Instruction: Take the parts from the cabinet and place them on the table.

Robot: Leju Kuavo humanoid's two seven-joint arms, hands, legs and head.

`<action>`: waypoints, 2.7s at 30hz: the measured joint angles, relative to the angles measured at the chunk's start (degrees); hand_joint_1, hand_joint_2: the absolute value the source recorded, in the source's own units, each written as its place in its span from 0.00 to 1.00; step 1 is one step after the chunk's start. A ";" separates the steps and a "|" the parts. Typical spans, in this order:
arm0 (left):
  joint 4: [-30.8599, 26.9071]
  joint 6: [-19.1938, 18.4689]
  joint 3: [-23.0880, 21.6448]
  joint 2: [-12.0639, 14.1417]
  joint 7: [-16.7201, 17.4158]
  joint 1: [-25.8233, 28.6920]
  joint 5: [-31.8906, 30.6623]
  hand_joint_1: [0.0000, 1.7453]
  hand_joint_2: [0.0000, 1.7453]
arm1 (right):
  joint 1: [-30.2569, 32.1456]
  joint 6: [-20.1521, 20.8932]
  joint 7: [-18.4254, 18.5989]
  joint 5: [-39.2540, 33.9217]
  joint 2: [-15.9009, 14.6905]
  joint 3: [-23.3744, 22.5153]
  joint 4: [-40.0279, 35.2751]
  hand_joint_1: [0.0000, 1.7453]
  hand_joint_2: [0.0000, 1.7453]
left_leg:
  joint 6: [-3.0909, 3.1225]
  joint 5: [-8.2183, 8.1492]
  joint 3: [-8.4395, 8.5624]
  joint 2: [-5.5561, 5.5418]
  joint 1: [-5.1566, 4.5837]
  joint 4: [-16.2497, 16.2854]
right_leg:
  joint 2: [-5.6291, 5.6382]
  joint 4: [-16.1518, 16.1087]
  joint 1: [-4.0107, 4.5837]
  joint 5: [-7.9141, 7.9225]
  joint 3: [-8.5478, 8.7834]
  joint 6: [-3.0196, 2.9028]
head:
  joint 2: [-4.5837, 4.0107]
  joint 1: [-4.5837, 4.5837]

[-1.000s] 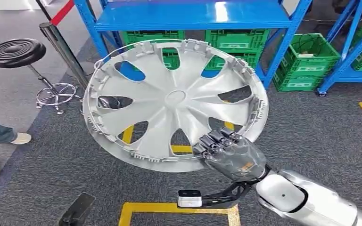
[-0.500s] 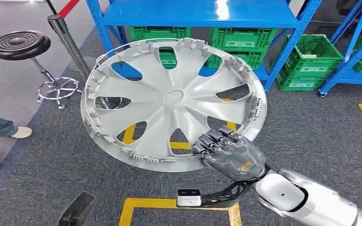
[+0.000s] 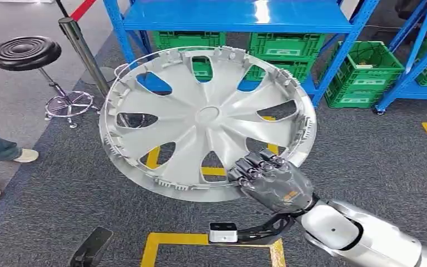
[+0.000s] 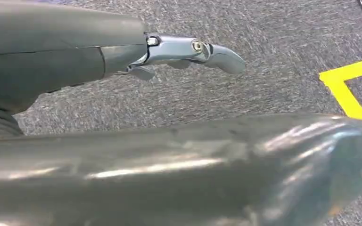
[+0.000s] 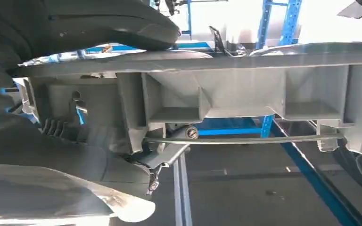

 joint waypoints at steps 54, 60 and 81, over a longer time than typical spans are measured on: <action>-0.02 -2.14 1.46 -3.65 4.46 -3.52 -9.75 0.00 0.00 | 23.85 -5.92 -9.66 0.02 -5.29 -25.27 -6.05 1.00 1.00 | -0.04 -1.00 0.75 4.69 -0.17 0.06 | -3.21 0.76 0.70 -0.88 -0.19 -0.30 | 0.00 0.87; 0.00 -2.12 1.53 -3.72 4.33 -3.39 -9.75 0.00 0.00 | 24.02 -5.86 -10.19 0.02 -5.07 -25.44 -6.32 1.00 1.00 | -1.78 -7.46 -2.54 0.92 0.54 9.44 | -0.24 0.29 0.11 0.04 -0.45 -1.84 | 0.00 0.76; 0.50 -6.69 5.64 -3.80 12.29 -3.21 -4.50 0.00 0.00 | 24.41 -5.99 -11.21 0.04 -4.44 -26.29 -6.27 1.00 1.00 | 0.32 -1.80 1.43 3.69 0.95 0.00 | -0.65 8.14 -0.18 -1.32 -4.98 1.24 | 0.00 1.31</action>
